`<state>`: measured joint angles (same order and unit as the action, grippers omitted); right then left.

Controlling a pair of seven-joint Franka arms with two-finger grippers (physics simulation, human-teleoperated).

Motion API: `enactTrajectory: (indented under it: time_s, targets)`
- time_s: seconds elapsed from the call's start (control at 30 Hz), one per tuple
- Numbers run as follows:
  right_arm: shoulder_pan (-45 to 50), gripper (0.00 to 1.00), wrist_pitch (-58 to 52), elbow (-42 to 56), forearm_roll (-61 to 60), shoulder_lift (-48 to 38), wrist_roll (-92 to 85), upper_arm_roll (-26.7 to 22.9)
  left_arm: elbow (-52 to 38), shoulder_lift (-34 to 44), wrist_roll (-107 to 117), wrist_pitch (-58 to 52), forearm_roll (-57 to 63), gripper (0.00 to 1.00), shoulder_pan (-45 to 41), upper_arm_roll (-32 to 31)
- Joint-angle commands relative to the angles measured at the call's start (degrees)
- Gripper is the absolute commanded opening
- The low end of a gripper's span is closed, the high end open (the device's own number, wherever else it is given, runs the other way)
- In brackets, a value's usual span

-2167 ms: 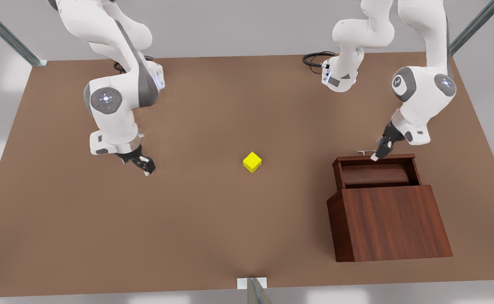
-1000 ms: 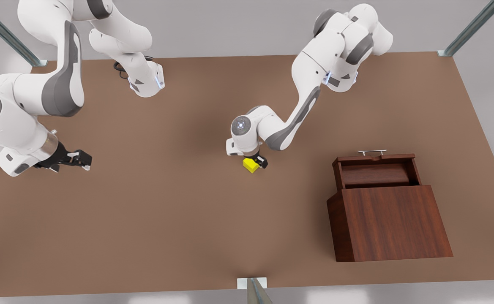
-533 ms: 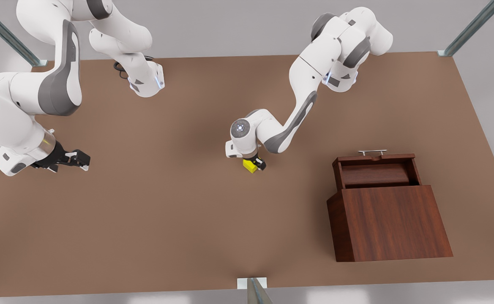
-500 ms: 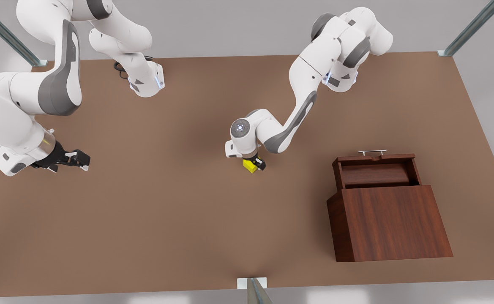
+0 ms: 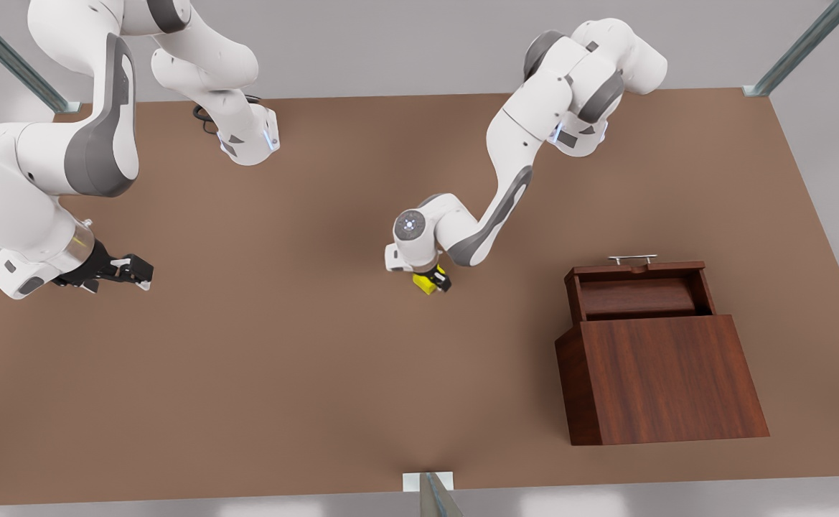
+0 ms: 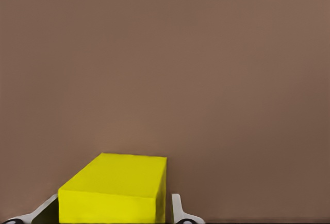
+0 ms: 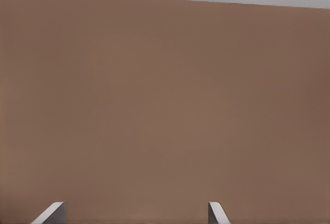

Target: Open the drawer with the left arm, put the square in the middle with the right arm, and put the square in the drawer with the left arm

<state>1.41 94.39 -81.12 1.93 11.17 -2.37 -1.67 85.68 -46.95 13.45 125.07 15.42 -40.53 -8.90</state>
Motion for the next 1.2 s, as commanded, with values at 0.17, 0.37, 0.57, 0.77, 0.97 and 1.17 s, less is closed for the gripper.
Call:
enactTrajectory:
  time_s: [0.17,0.37,0.57,0.77,0.97,1.17]
  targets:
    - [-0.09,1.00,0.09,0.00,0.00,0.00,0.00,0.00,0.10,0.01,1.05,-0.27,0.05,0.86,-0.17,-0.07]
    - [0.00,1.00,0.18,0.00,-0.09,0.00,0.00,0.00,0.01,0.10,1.14,-0.27,0.05,0.70,-0.25,-0.07]
    - [0.00,1.00,-0.09,0.00,0.00,0.00,0.00,0.00,-0.34,0.28,1.23,-0.62,0.05,0.68,-0.25,-0.07]
    - [0.00,1.00,0.09,0.00,-0.09,0.00,0.00,0.00,-0.69,7.39,-0.17,-8.26,-0.65,0.68,0.01,-0.07]
    - [-0.09,1.00,0.00,0.00,0.00,0.00,0.00,-0.09,4.14,24.53,-18.97,-20.84,-7.07,0.68,0.80,8.19]
    - [-0.09,1.00,0.09,0.00,-0.09,0.00,0.00,-0.09,12.05,33.32,-47.71,-20.92,-9.88,0.68,0.71,24.01]
